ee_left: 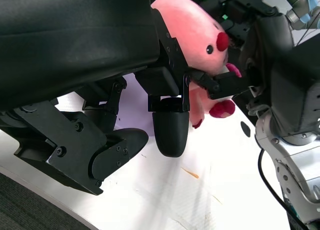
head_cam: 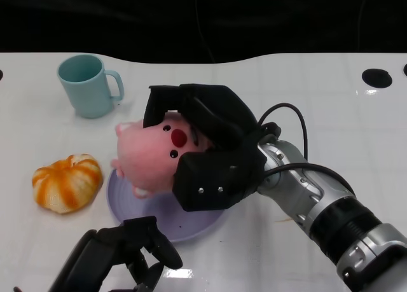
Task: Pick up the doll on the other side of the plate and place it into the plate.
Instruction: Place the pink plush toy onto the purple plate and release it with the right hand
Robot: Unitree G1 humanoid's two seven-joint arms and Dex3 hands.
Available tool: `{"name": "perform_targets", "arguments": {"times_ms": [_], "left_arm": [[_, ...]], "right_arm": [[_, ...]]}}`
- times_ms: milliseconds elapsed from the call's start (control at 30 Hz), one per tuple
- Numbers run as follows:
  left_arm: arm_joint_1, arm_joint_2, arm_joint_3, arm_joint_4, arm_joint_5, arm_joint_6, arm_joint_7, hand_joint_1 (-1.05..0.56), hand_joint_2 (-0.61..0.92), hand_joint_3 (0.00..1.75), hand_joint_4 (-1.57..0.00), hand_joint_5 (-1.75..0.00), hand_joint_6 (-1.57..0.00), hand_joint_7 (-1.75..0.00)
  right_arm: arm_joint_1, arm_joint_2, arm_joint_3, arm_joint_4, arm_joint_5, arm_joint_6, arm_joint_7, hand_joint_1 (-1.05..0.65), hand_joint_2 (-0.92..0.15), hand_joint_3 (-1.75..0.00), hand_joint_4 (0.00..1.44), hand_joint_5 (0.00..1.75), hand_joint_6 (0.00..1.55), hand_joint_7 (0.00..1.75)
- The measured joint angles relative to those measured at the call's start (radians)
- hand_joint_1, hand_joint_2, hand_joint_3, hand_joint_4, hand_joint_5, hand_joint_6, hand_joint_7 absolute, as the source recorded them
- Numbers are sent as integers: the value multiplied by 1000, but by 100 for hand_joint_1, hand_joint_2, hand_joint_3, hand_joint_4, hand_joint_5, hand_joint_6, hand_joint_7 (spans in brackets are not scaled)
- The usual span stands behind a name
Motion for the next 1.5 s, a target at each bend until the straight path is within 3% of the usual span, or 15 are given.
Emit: {"name": "perform_targets", "arguments": {"times_ms": [67,100,133,200,400,700,900,1067,1200,1233,1333,1500], "left_arm": [[0,0,-2,-1,1,0,0,-11,51,111,-76,-157,-79,-118],[0,0,-2,-1,1,0,0,-11,51,111,-76,-157,-79,-118],[0,0,-3,-2,1,0,0,-11,52,111,-76,-157,-79,-118],[0,-1,-4,-5,2,1,0,-11,51,111,-76,-159,-79,-117],[0,-1,-5,-8,4,2,0,-11,52,111,-76,-160,-80,-116],[4,0,-4,-17,5,3,0,-12,52,109,-76,-162,-80,-117],[6,-1,-5,-18,20,5,0,-11,52,109,-75,-163,-79,-116],[8,-1,-12,-24,45,6,1,-12,49,114,-74,-163,-78,-117],[9,-7,-22,-40,44,22,1,-12,48,115,-74,-162,-77,-118],[9,-9,-27,-43,44,25,1,-12,48,115,-74,-161,-77,-118],[9,-12,-31,-48,44,34,1,-12,48,115,-75,-161,-77,-119],[6,-12,-30,-48,39,36,1,-11,50,112,-74,-157,-77,-119]], "right_arm": [[-2,1,5,3,1,9,24,-33,-63,-57,63,121,83,28],[-4,1,8,3,1,15,42,-39,-73,-43,50,93,74,14],[-8,-1,13,3,0,26,67,-44,-82,-29,45,73,67,7],[-16,-14,31,-3,-9,55,125,-56,-90,-20,32,49,50,2],[-27,-44,59,-58,-25,116,280,-78,-92,-21,6,35,19,0],[-22,-87,76,-240,-22,188,434,-95,-92,-23,0,29,8,0],[51,-150,72,-407,5,227,529,-97,-92,-25,0,24,6,0],[132,-217,20,-544,69,220,567,-91,-92,-26,3,30,11,3],[233,-250,-47,-690,154,217,572,-78,-92,-29,16,42,22,8],[259,-257,-65,-722,170,220,572,-74,-92,-28,23,58,31,11],[346,-277,-117,-805,217,215,561,-66,-92,-23,35,76,46,17],[496,-335,-180,-846,265,104,516,-64,-92,-16,48,94,62,24]]}}
